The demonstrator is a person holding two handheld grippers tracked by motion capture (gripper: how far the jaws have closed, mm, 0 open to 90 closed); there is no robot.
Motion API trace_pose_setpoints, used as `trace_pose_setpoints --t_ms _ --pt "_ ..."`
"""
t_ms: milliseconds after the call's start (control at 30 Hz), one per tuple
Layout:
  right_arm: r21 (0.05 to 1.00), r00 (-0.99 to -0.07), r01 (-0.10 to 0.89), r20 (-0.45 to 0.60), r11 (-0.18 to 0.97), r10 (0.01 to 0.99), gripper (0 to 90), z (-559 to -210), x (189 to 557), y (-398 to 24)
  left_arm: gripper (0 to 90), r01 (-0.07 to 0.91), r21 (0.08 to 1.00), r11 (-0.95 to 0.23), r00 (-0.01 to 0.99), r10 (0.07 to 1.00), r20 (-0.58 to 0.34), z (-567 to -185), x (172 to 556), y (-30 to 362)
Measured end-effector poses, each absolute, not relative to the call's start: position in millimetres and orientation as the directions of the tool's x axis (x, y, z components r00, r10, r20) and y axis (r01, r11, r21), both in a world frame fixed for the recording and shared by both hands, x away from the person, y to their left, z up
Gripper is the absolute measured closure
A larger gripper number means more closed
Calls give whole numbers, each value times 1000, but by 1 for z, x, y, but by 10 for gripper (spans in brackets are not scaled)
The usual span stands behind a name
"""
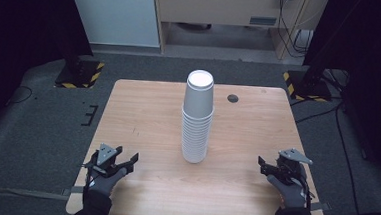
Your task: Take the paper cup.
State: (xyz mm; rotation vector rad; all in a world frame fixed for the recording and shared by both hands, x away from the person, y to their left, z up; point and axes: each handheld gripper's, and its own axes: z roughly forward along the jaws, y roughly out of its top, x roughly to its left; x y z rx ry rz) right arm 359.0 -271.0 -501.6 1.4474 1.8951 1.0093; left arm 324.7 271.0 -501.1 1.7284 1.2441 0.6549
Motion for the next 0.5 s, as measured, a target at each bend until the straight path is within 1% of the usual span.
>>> trace_pose_setpoints --t_ms 200,500 --pt "826 -278 549 36 128 960 172 -500 358 -273 273 454 884 -106 370 926 -79 -499 325 267" --pt "848 -284 517 42 116 958 168 -488 355 -271 273 441 891 -110 383 921 -76 -497 323 266"
